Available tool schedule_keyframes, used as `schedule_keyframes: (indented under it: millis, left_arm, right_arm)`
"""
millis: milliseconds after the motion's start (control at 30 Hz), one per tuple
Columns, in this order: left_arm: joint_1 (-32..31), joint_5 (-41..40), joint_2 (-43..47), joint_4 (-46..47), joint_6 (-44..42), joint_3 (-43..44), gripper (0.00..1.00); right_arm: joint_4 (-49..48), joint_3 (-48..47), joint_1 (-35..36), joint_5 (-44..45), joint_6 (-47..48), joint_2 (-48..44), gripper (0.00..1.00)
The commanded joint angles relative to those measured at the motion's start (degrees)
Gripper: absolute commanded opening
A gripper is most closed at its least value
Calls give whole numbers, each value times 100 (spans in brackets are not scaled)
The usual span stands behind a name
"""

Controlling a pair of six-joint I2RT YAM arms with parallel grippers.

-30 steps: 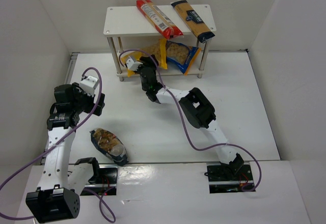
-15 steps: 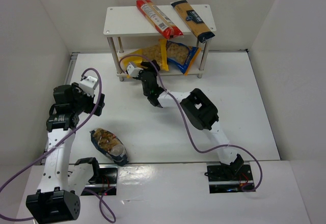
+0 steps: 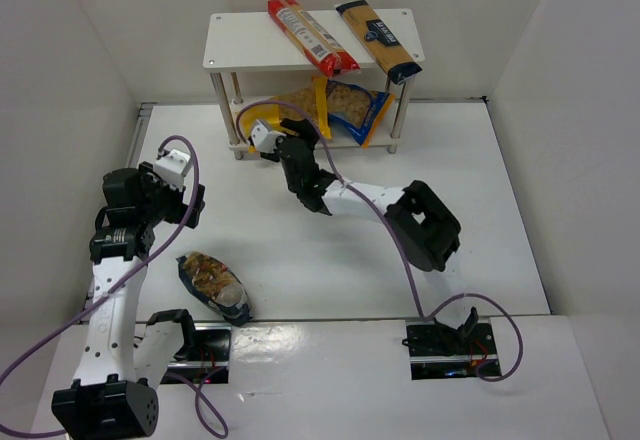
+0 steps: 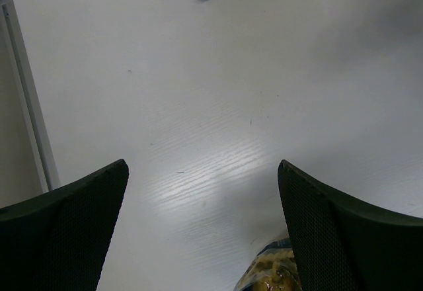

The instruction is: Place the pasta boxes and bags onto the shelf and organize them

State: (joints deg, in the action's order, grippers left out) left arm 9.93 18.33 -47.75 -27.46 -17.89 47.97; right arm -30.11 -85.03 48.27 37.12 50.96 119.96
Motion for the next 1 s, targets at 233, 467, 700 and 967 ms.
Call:
schedule_keyframes:
  millis: [233,467,700,967]
  left_arm:
    - [35,145,125,110,74,20,99]
    - [35,93,73,110,251,73,99]
    - [35,-197,-208,-13,505,204,99]
    - [35,-391,-552,-172,567,328,99]
  right_arm:
    - [3555,1049,376,-1577,-2187,-2713,76]
    - [4301,2228,-833,-2540,-3065,-3524,100]
    - [5884,1490,-3451,-3624,-4102,-3339,100]
    - [6377,1630,-3975,-3712,-4736,-3513,100]
